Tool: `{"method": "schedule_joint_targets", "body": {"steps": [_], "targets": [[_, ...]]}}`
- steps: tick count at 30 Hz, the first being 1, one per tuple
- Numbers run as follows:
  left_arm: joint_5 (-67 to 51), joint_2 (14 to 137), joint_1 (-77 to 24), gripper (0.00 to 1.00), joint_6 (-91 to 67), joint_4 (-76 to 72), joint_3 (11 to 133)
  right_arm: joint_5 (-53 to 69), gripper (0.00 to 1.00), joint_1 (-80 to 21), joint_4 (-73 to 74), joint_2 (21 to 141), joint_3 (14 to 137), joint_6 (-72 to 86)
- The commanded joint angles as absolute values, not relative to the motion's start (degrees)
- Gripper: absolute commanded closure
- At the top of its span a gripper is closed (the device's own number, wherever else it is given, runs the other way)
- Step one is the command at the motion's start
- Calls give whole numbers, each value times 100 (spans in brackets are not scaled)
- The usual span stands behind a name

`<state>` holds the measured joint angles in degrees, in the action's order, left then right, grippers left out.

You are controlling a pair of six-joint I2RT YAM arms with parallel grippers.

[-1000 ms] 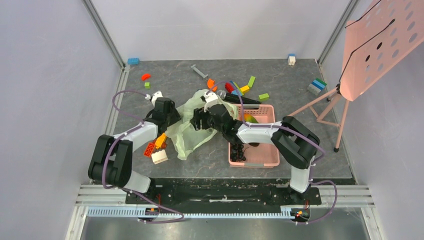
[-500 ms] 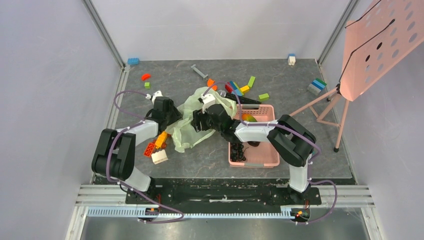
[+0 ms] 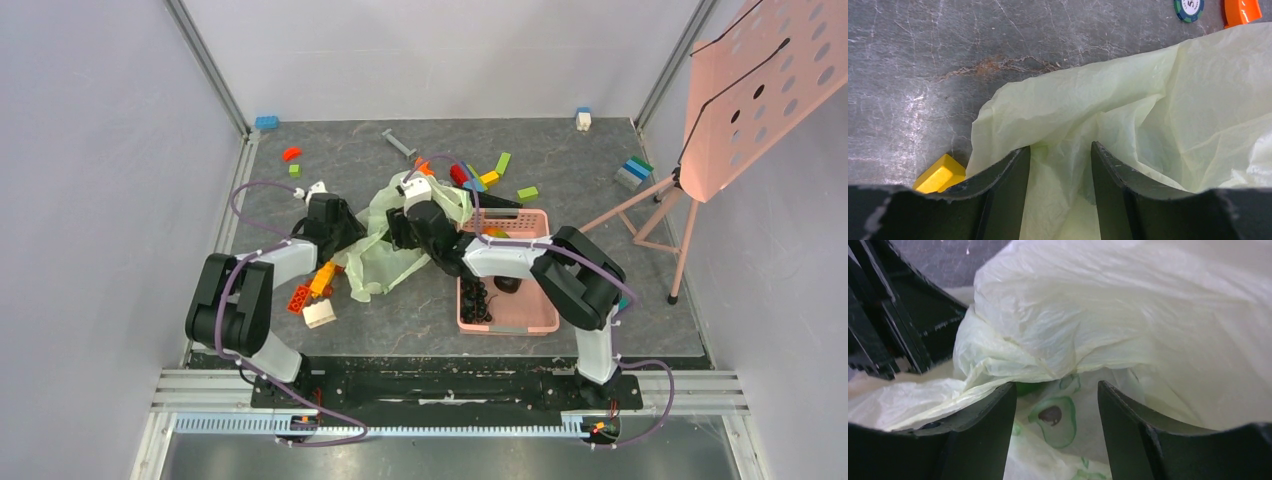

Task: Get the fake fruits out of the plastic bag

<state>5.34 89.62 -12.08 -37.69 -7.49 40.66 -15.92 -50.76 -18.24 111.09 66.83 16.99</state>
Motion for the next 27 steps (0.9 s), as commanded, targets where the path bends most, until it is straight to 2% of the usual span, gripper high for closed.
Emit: {"method": "schedule_joint_targets", "body": {"steps": [1, 10, 12, 15, 20, 27], "targets": [[346, 9108, -1178, 46, -3860, -974, 4282, -1912, 35, -5053, -1918, 11397, 7180, 1492], [185, 9244, -1171, 54, -3861, -1002, 4351, -1049, 25, -5045, -2199, 11851, 7586, 1487], [162, 9258, -1170, 64, -3860, -1011, 4359, -839, 20, -5041, -2282, 11910, 7576, 1516], [133, 9296, -1151, 79, -3885, -1011, 4376, -636, 19, -5004, -2311, 12033, 7641, 1581], [80, 9338, -1125, 97, -3902, -1011, 4395, -369, 17, -4884, -2406, 12205, 7682, 1725], [36, 9367, -1107, 98, -3920, -1028, 4400, -131, 14, -4734, -2472, 12392, 7677, 1827]]}}
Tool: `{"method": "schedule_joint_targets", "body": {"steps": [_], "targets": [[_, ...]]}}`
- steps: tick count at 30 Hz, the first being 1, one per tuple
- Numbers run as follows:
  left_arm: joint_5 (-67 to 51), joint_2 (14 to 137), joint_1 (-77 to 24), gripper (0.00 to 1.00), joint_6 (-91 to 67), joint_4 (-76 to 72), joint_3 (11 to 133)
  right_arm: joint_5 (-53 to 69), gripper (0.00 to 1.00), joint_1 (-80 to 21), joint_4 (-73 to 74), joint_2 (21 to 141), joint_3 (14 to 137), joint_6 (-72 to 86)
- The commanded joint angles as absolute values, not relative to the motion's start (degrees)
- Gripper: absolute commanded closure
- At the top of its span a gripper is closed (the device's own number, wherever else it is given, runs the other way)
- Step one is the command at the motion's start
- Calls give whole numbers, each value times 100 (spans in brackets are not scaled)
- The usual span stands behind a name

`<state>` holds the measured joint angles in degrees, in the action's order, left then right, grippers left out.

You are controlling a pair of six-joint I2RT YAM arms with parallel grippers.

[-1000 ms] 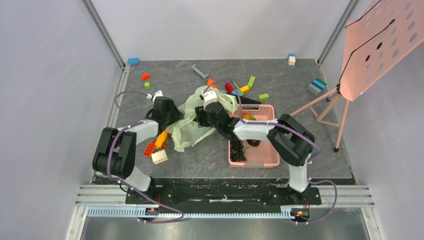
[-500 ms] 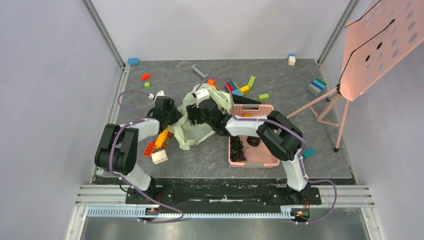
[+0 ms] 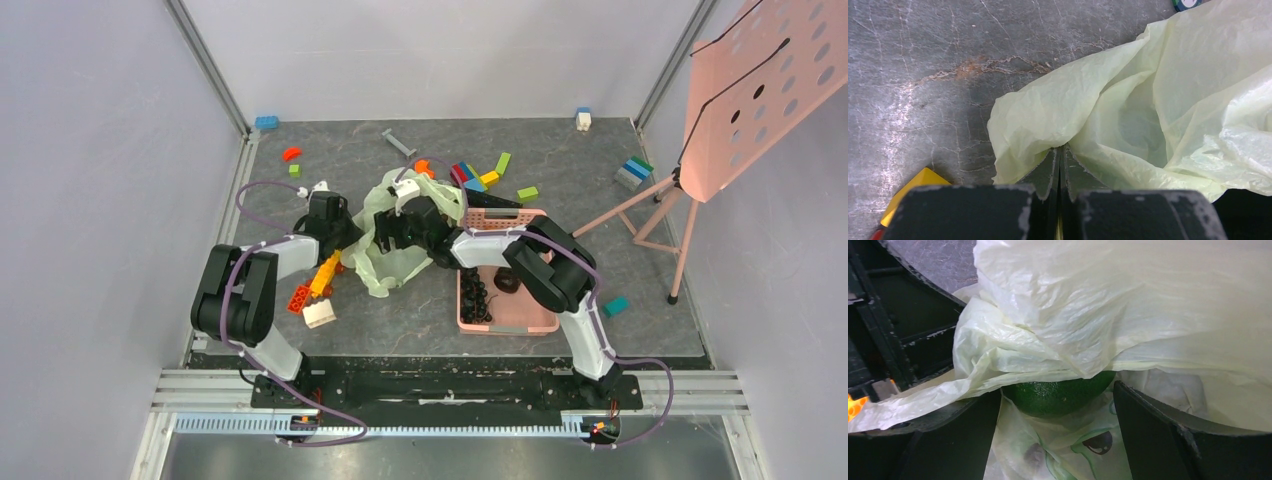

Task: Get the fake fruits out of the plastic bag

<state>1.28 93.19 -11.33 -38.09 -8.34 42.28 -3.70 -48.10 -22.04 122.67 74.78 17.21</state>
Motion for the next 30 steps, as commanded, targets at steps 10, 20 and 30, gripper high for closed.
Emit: {"method": "schedule_joint_targets", "body": {"steps": [10, 20, 30], "targets": [[27, 9282, -1081, 98, -3954, -1028, 4325, -316, 36, -4719, -3067, 11686, 6859, 1487], [62, 8873, -1081, 98, -4086, -1032, 4102, -685, 42, -4724, -2973, 10459, 5930, 1198], [128, 8525, -1081, 98, -4148, -949, 3846, -573, 42, -4719, -2775, 9338, 5048, 1399]]}}
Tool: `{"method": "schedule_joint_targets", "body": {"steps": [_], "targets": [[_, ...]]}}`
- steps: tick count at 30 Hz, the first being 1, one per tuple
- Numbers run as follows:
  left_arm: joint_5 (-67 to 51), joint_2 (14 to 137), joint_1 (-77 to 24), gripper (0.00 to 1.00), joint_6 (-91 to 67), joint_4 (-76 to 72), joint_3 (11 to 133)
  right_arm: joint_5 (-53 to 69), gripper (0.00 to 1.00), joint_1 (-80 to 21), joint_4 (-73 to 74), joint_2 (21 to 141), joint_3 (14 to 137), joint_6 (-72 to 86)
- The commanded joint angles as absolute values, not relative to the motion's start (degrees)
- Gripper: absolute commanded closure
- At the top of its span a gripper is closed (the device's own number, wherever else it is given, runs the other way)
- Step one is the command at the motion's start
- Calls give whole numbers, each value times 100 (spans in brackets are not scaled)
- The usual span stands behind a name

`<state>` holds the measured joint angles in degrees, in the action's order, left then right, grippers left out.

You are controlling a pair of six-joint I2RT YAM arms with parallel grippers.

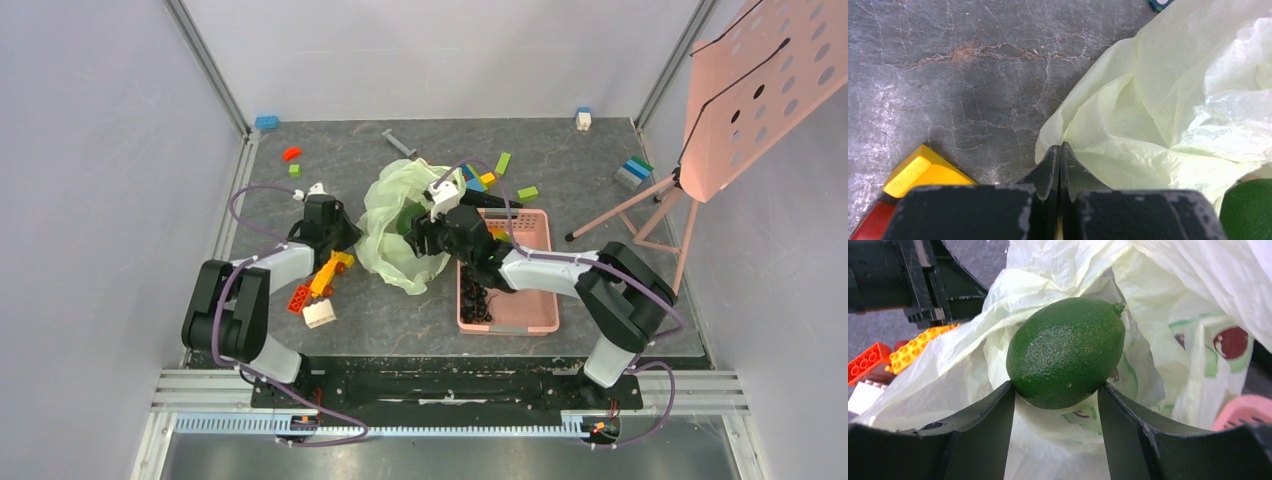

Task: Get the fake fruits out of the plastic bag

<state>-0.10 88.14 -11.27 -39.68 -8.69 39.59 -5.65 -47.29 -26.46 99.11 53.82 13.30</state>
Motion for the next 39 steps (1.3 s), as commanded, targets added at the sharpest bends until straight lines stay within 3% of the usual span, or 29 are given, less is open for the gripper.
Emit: {"method": "schedule_joint_targets", "body": {"steps": [1, 19, 29, 32, 36, 39], "targets": [[123, 8477, -1081, 98, -4158, -937, 3826, -574, 42, -4724, -2799, 9235, 4952, 1432], [-325, 7076, -1090, 98, -4268, -756, 2747, 771, 40, -4792, -3360, 9552, 4178, 2057], [-308, 6918, -1090, 98, -4240, -641, 2709, 436, 26, -4790, -3334, 9786, 4654, 2262], [-292, 6908, -1090, 98, -4275, -705, 2748, 306, 14, -4793, -3086, 9766, 4903, 2220], [-218, 6853, -1090, 97, -4317, -800, 2778, 264, 10, -4794, -2943, 9670, 5076, 2165], [-110, 6757, -1090, 90, -4374, -817, 2848, 183, 10, -4795, -2804, 9625, 5194, 2153]]}}
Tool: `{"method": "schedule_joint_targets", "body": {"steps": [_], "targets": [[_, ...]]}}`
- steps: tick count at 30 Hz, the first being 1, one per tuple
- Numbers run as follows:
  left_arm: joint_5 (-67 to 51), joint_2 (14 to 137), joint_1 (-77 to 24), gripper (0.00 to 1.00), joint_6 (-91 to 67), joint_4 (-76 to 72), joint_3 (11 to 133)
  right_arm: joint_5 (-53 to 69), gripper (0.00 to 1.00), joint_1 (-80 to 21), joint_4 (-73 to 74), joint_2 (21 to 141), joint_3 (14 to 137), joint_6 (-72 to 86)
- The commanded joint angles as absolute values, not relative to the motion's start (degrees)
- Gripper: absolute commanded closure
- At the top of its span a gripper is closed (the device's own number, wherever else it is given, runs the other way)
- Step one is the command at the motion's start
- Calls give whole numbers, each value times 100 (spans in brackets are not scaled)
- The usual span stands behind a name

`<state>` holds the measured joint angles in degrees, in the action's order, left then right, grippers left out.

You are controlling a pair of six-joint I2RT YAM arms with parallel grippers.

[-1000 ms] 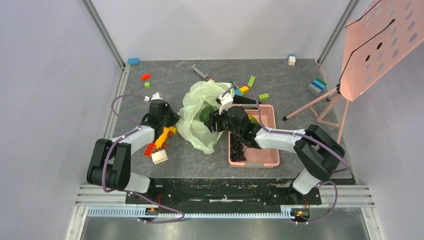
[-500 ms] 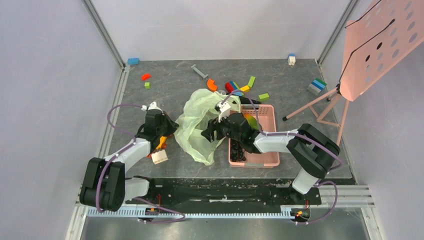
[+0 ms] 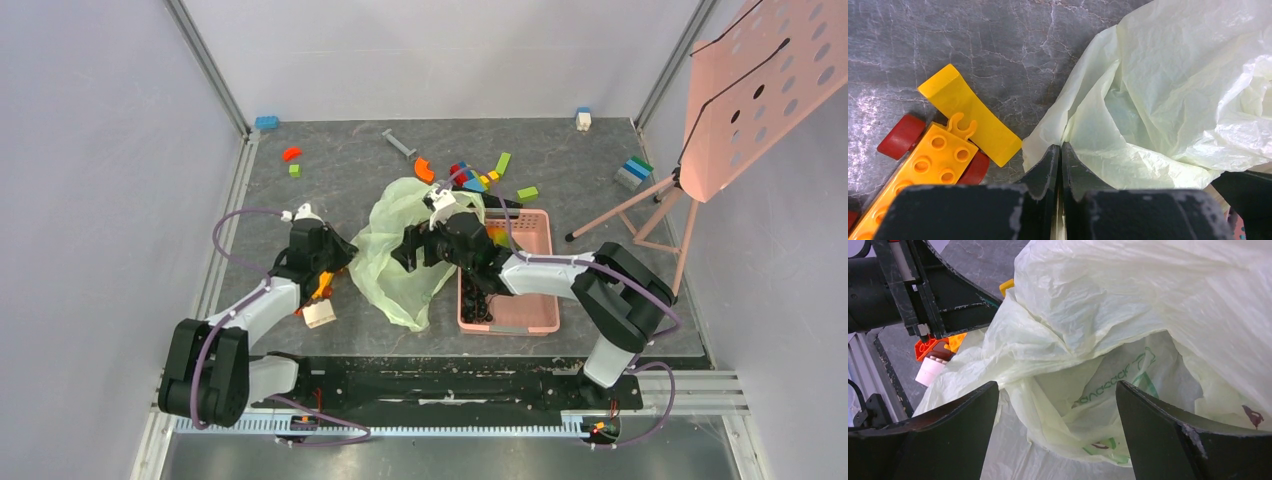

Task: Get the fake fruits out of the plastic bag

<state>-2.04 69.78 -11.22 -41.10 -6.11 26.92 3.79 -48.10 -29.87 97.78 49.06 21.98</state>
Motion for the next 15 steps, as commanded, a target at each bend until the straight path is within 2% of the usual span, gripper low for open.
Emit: {"method": "schedule_joint_targets", "body": {"steps": [1, 8, 10, 12, 15], "targets": [[-89, 6730, -1090, 88, -4393, -808, 2874, 147, 11, -4795, -2701, 9640, 5251, 2145], [-44, 6705, -1082, 68, -4494, -690, 3113, -380, 40, -4788, -2212, 9660, 5351, 1931], [-20, 6715, -1083, 67, -4531, -686, 3150, -523, 49, -4781, -2129, 9634, 5313, 1858], [-18, 6699, -1079, 63, -4558, -677, 3192, -577, 54, -4781, -2011, 9650, 5339, 1745], [241, 6684, -1081, 59, -4603, -685, 3285, -708, 56, -4784, -1867, 9700, 5386, 1627]]}}
